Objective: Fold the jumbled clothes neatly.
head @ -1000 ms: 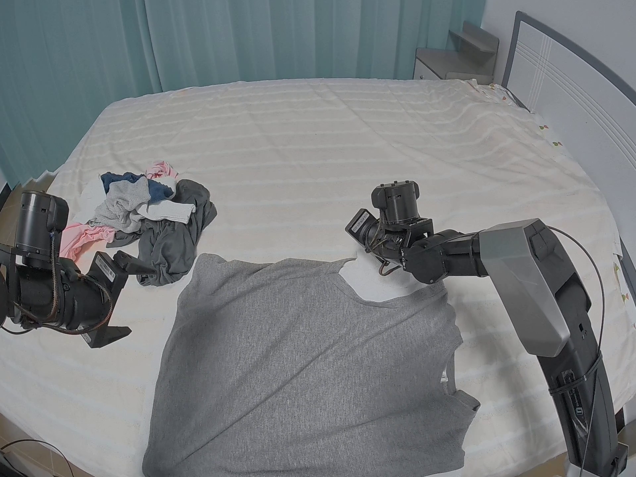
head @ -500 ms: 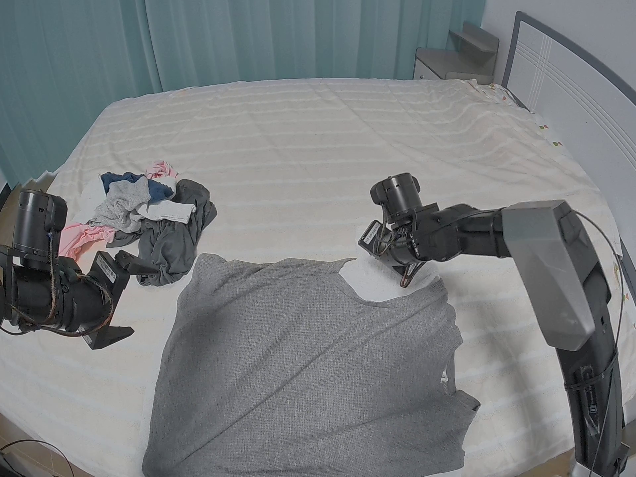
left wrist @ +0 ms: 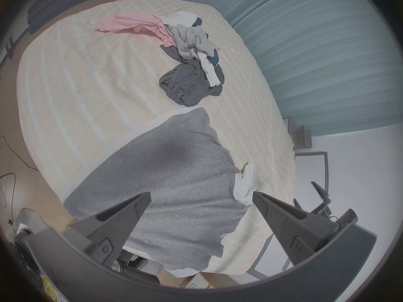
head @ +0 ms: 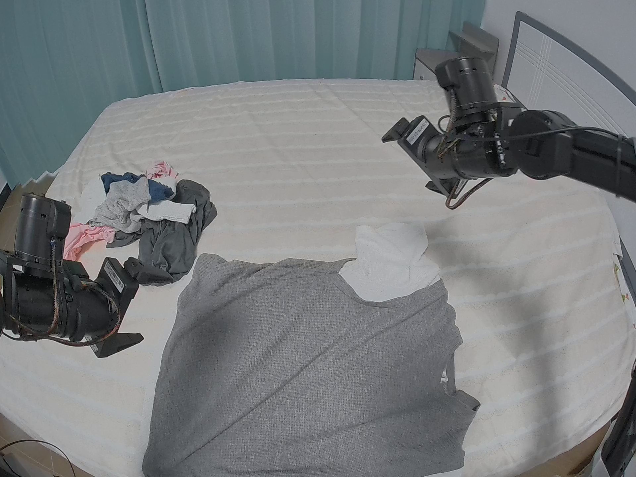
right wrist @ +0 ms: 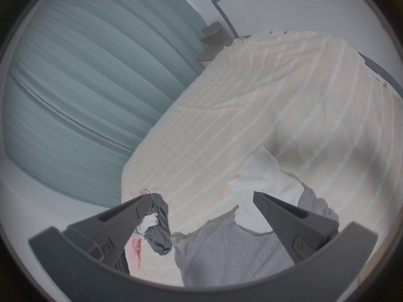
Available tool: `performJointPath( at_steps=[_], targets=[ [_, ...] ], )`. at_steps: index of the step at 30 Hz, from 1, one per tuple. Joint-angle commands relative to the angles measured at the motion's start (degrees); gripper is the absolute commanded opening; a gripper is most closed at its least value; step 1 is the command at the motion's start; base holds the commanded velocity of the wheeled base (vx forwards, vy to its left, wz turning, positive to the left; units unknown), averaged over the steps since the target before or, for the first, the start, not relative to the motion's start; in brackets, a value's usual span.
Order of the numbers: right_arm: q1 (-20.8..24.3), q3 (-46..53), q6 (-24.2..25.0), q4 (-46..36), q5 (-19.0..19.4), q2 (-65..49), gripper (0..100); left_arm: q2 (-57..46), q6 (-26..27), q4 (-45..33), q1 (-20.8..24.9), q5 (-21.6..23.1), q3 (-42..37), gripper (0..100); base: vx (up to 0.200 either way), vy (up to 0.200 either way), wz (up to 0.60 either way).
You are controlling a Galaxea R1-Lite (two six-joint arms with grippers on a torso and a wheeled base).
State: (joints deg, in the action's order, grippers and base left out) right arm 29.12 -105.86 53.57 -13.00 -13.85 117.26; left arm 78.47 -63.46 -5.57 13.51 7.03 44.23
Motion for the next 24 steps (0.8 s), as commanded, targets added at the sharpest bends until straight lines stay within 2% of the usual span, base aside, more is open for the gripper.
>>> performJointPath(
  at_steps=[1, 2, 4, 7, 8, 17, 24],
  targets=[
    [-4.87, 49.70, -9.80, 24.42, 4.88, -21.99, 100, 0.37, -0.26, -0.14, 3.02, 0.00, -1.34, 100, -0.200, 0.000, 0.00],
    [-4.95, 57.35, -9.97, 28.38, 7.34, -25.50, 100, 0.45, -0.43, -0.23, 3.10, 0.00, -1.51, 100, -0.200, 0.000, 0.00],
    [-5.74, 64.55, -9.97, 30.05, 11.12, -30.16, 100, 0.54, -0.43, -0.23, 3.19, 0.00, -2.66, 100, -0.200, 0.000, 0.00],
    [-7.50, 70.36, -9.88, 30.05, 14.55, -34.20, 100, 0.72, -0.43, -0.23, 3.63, -0.09, -4.15, 100, -0.200, 0.000, 0.00],
    [-8.82, 75.54, -9.71, 30.49, 15.43, -36.67, 100, 0.72, -0.96, -0.14, 3.81, -0.09, -5.73, 100, -0.200, 0.000, 0.00],
    [-10.49, 92.24, -6.90, 30.49, 15.78, -48.36, 100, 0.10, -2.89, 0.03, 5.57, -0.27, -10.65, 100, -0.200, 0.000, 0.00],
    [-13.22, 96.55, -6.81, 30.22, 16.05, -53.63, 100, -0.60, -2.89, 0.39, 7.59, -0.44, -15.49, 100, -0.200, 0.000, 0.00]
  ],
)
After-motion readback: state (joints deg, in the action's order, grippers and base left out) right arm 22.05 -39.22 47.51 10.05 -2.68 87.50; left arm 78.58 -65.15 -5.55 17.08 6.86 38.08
